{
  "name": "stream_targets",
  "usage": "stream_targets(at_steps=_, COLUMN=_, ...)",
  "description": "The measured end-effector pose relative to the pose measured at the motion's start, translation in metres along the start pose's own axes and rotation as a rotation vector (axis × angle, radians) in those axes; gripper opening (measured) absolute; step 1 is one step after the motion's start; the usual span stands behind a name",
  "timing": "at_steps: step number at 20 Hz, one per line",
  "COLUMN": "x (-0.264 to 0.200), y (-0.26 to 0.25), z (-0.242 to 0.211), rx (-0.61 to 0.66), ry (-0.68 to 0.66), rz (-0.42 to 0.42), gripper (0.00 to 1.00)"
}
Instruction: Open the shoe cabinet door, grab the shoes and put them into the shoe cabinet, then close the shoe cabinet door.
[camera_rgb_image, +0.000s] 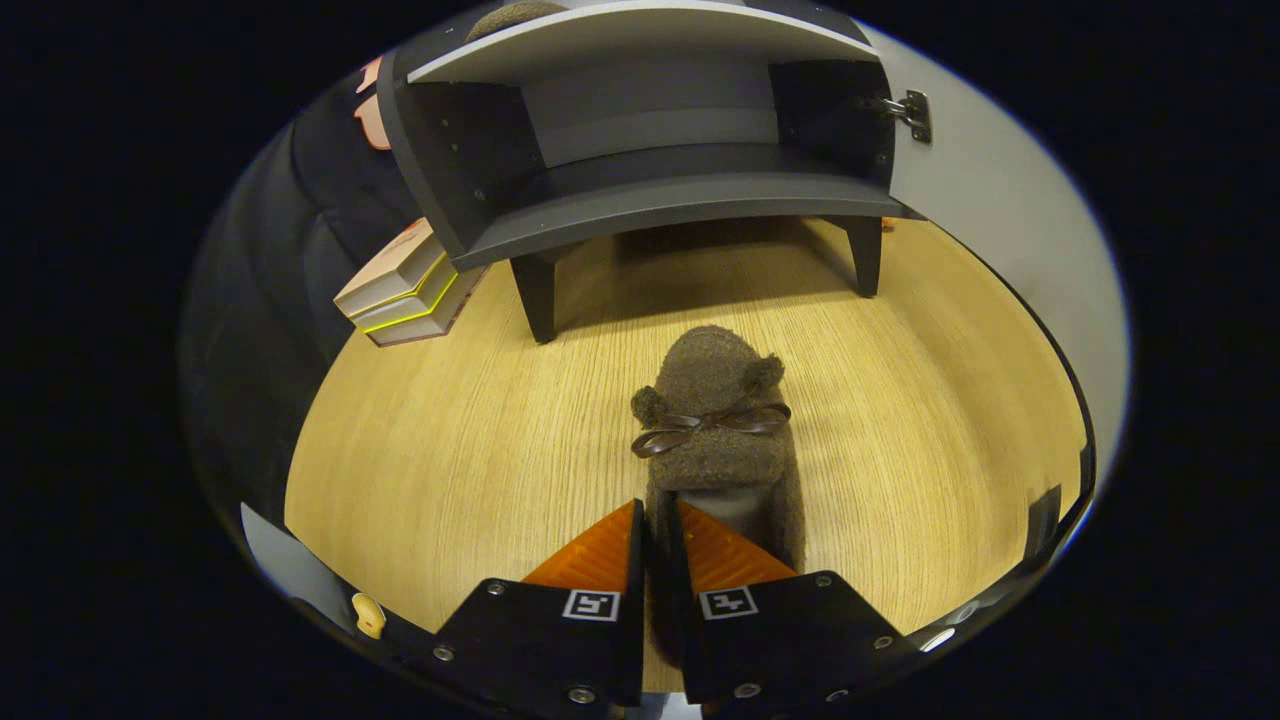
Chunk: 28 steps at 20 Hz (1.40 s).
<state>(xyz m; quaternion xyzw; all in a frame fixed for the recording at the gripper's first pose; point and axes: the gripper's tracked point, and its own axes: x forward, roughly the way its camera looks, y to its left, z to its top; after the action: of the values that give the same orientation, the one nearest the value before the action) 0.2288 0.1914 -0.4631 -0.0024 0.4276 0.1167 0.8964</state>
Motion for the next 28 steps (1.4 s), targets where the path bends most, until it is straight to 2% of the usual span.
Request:
stream_targets(at_steps=9, x=0.037, y=-0.003, z=0.02, rx=0.025, ry=-0.03, rz=-0.035, gripper=0.14)
stream_targets(at_steps=12, x=0.031, y=-0.005, z=0.019, rx=0.04, ry=-0.041, rz=-0.039, gripper=0.07)
stream_targets(at_steps=19, x=-0.023, y=-0.014, z=0.031, rx=0.027, ry=-0.084, rz=-0.036, gripper=0.06)
stream_targets(at_steps=28, x=-0.109, y=-0.011, z=0.097, rx=0.002, ry=-0.206, rz=-0.022, gripper=0.06)
